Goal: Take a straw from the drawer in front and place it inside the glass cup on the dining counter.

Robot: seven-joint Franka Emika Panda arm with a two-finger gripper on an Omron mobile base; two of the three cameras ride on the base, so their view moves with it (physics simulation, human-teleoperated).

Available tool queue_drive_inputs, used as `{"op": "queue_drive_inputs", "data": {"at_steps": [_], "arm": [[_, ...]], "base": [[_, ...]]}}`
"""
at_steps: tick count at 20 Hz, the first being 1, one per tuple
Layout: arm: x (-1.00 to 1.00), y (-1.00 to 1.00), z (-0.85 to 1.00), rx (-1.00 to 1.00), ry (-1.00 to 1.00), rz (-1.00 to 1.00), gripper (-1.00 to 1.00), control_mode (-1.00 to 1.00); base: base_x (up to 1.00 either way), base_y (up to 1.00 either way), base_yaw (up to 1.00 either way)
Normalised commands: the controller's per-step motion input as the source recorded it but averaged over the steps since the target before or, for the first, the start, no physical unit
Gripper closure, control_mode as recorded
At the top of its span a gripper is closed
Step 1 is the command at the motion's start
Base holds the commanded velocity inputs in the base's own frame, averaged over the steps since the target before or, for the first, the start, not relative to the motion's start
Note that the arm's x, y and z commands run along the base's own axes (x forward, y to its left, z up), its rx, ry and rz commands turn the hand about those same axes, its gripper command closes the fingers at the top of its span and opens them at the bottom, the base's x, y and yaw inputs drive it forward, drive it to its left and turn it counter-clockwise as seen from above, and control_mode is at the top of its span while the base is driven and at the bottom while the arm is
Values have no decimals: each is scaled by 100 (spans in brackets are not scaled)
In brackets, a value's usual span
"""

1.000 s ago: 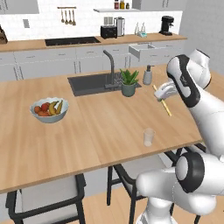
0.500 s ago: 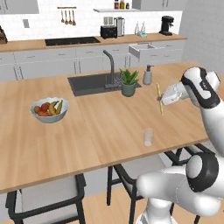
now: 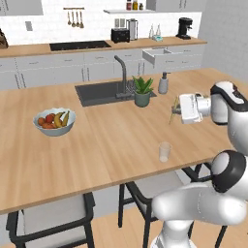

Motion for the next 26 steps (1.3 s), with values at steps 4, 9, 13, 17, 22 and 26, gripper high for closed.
{"op": "queue_drive_inputs", "data": {"at_steps": [4,9,13,17,22,26], "arm": [[0,0,-23,0,-1,1,100,-100],[0,0,-32,0,4,0,100,-100],[0,6,-33,0,10,0,100,-100],[0,17,-35,0,11,0,100,-100],[0,4,-30,0,8,0,100,-100],[0,0,-33,0,7,0,100,-100]], "base": [[0,0,0],[0,0,0],[0,0,0],[0,0,0],[0,0,0],[0,0,0]]}}
